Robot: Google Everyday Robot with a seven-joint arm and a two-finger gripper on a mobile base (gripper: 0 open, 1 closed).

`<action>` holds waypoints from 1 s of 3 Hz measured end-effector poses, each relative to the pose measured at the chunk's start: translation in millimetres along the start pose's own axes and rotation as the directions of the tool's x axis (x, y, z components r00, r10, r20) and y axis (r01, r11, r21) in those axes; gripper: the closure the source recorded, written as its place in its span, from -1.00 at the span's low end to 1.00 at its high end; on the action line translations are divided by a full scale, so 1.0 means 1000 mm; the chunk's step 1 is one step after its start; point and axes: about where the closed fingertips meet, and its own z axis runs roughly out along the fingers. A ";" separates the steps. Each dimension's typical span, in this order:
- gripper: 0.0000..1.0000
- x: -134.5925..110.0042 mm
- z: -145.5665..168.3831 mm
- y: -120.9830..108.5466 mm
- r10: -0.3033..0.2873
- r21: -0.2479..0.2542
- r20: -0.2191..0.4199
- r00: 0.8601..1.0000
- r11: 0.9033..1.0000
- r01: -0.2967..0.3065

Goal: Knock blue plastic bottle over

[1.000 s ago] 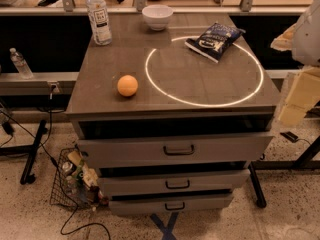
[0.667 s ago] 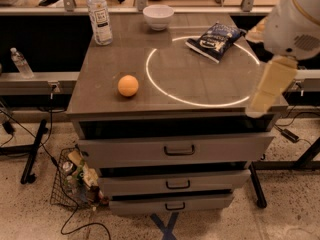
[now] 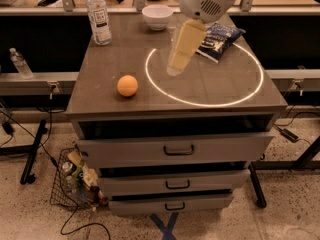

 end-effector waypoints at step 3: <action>-1.00 -0.020 0.036 -0.034 0.049 0.075 0.079 0.996 0.996 -0.055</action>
Offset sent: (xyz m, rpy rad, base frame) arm 0.0131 0.0056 -0.0038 0.0994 -0.0319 -0.0479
